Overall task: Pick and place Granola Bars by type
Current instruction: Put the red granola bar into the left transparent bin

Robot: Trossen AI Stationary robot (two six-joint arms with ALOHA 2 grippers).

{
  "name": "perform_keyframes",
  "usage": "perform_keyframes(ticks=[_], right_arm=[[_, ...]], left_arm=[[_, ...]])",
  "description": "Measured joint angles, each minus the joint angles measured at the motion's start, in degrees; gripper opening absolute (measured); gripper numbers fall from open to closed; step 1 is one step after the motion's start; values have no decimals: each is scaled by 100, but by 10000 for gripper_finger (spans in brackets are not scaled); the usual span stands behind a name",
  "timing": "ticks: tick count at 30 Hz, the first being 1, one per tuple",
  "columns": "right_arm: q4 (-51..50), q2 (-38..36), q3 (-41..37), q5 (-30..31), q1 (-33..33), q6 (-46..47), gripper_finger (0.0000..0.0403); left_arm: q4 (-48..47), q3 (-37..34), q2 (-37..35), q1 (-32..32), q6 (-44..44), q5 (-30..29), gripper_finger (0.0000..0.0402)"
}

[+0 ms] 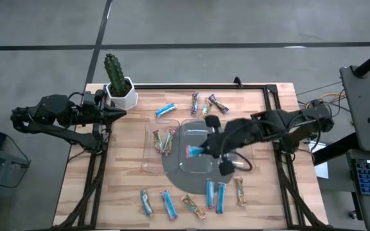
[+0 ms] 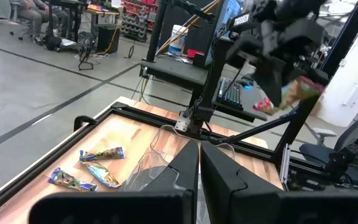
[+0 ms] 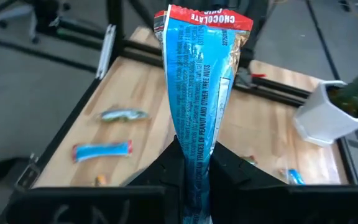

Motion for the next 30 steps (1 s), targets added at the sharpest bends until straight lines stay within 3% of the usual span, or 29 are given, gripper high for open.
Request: perform_keyframes(ticks=[7, 17, 30], right_arm=[[321, 4, 116, -107, -550, 156, 33], [1629, 75, -275, -1126, -1362, 340, 33], [2252, 1288, -355, -1882, -1747, 355, 33]], left_arm=[[-2, 0, 2, 0, 25, -2, 0], [-5, 0, 3, -2, 28, -2, 0], [13, 0, 52, -2, 75, -4, 0]])
